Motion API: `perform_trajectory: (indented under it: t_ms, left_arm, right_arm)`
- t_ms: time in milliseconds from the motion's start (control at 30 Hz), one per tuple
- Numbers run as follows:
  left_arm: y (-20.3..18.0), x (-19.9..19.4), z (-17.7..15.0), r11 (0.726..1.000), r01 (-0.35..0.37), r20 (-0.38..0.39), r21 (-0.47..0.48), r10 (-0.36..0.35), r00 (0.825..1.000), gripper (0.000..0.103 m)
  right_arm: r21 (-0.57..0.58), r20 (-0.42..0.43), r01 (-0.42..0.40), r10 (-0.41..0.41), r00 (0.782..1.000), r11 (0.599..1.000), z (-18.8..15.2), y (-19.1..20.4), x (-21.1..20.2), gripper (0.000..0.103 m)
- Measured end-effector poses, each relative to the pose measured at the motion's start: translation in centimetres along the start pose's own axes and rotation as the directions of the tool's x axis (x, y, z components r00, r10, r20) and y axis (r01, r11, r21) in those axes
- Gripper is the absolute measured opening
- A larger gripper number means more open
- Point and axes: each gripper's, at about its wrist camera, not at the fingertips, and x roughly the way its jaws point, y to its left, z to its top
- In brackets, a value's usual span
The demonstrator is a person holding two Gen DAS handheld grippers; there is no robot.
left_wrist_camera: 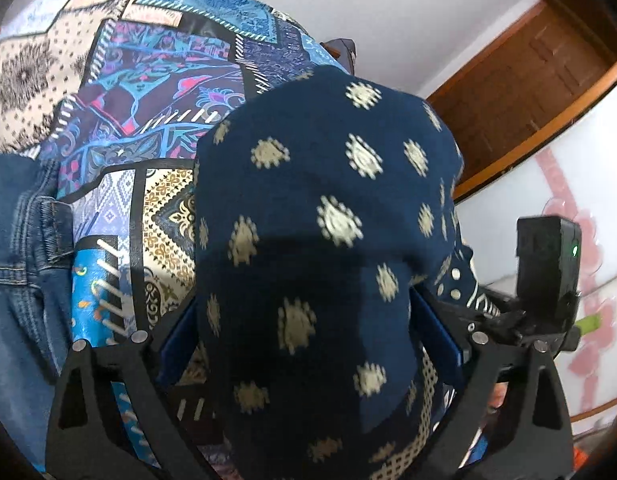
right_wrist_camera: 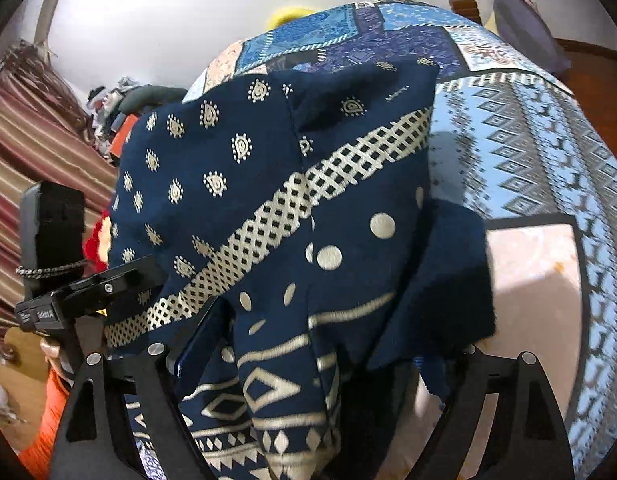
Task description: Fold large clothes
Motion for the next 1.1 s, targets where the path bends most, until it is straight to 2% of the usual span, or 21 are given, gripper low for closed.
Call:
perform_trajectory:
  t_ms: [33, 167, 200, 267, 367, 433, 600, 800, 933, 1100]
  left_arm:
    - [0.3, 0.1, 0.1, 1.000, 0.021, 0.001, -0.014, -0.021, 1.000, 0.090]
    - [0.1, -0.4, -0.3, 1.000, 0.009, 0.028, 0.004, -0.009, 1.000, 0.076]
    - [-0.2, -0.6, -0.6, 1.000, 0.005, 0.036, 0.016, -0.005, 0.999, 0.071]
    - [-0.8, -1.1, -0.9, 0.999, -0.007, 0.045, 0.032, 0.006, 0.999, 0.065]
    - [-1.7, -2.2, -1.3, 0.999, -0.011, 0.055, 0.047, 0.008, 0.998, 0.056]
    - [-2.5, -3.2, -1.6, 0.997, -0.025, 0.072, 0.075, 0.020, 0.997, 0.050]
    - [-4.3, -7.5, -2.1, 0.993, -0.022, 0.131, 0.120, 0.006, 0.991, 0.044]
    - [-5.7, -14.0, -2.1, 0.985, -0.052, 0.232, 0.162, 0.013, 0.973, 0.043]
    - [-5.3, -17.7, -2.3, 0.984, -0.074, 0.283, 0.163, 0.025, 0.959, 0.043]
    - [-2.5, -21.0, -2.6, 0.985, -0.099, 0.322, 0.141, 0.048, 0.946, 0.043]
  right_arm:
    - [0.001, 0.006, -0.014, 0.014, 1.000, 1.000, 0.0, 0.0, 0.2, 0.084]
    - [0.020, 0.028, -0.069, 0.069, 0.997, 0.997, -0.1, 0.3, 0.6, 0.059]
    - [0.015, 0.035, -0.065, 0.064, 0.997, 0.998, -0.3, 0.5, 0.5, 0.056]
    - [-0.013, 0.051, -0.044, 0.045, 0.998, 0.999, -0.6, 1.4, -0.1, 0.043]
    - [-0.051, 0.072, -0.016, 0.020, 0.997, 0.999, -1.0, 2.8, -1.2, 0.030]
    - [-0.062, 0.080, -0.032, 0.037, 0.996, 0.998, -1.1, 3.9, -2.2, 0.025]
    - [-0.112, 0.096, -0.040, 0.051, 0.994, 0.993, -1.4, 6.7, -4.6, 0.024]
    - [-0.174, 0.147, -0.054, 0.080, 0.986, 0.983, -1.3, 12.0, -8.0, 0.024]
    - [-0.218, 0.165, -0.064, 0.101, 0.981, 0.974, -1.0, 15.8, -8.9, 0.024]
    - [-0.262, 0.156, -0.073, 0.117, 0.981, 0.962, -0.5, 20.0, -7.8, 0.024]
